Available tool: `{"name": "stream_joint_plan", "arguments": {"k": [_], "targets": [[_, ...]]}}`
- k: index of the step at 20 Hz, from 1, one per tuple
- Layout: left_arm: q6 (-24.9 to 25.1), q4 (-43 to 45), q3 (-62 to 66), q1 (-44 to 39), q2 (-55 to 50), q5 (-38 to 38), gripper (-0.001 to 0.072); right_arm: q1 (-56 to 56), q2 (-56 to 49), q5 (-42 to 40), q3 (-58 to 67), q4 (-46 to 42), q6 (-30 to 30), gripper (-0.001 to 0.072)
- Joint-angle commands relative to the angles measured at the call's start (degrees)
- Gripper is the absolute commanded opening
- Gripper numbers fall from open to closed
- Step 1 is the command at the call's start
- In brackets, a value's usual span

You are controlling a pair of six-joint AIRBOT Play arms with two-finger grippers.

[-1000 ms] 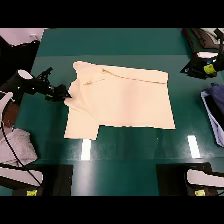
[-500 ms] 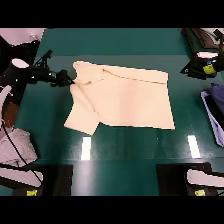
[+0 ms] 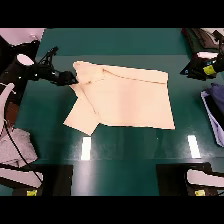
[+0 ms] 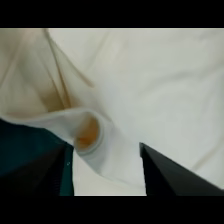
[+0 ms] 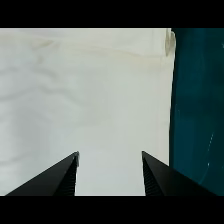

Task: Fold the shirts.

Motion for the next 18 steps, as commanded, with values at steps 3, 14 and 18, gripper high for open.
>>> {"name": "stream_joint_plan", "arguments": {"k": [3,14,18], "targets": [[5.4,2.4,-4.3,1.5,-0.3,-3.1,0.0543,0.0,0.0,0.6,0.0,0.0,0.0,0.0447],[8.0,-1.3,-10.1,-4.2,-0.9,6.2,0.0481,0.0,0.0,0.7,0.0,0.0,0.0,0.0446],[7.6,-0.6,-9.3,-4.2,-0.8,3.8,0.0022,0.0,0.0,2.0,0.0,0.0,0.0,0.0446]]}}
